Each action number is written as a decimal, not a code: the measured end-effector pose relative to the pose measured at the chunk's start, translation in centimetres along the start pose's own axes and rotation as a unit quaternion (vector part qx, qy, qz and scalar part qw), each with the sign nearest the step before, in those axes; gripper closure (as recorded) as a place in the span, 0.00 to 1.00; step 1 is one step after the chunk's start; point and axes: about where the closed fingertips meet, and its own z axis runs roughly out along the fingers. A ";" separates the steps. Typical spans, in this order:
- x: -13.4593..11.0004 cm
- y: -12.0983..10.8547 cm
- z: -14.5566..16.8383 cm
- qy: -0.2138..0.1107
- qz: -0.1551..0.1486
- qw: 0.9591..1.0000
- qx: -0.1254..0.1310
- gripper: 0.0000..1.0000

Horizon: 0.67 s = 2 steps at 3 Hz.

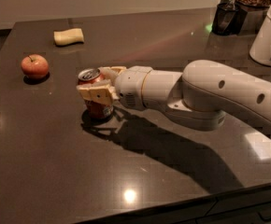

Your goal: Place coke can upright

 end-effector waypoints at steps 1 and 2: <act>0.3 0.2 0.1 0.004 -0.010 1.000 -0.007 0.58; 0.5 0.4 0.2 0.002 -0.020 1.000 -0.012 0.27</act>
Offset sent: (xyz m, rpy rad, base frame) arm -0.0017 -0.0017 -0.0127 -0.0194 -0.0334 0.0337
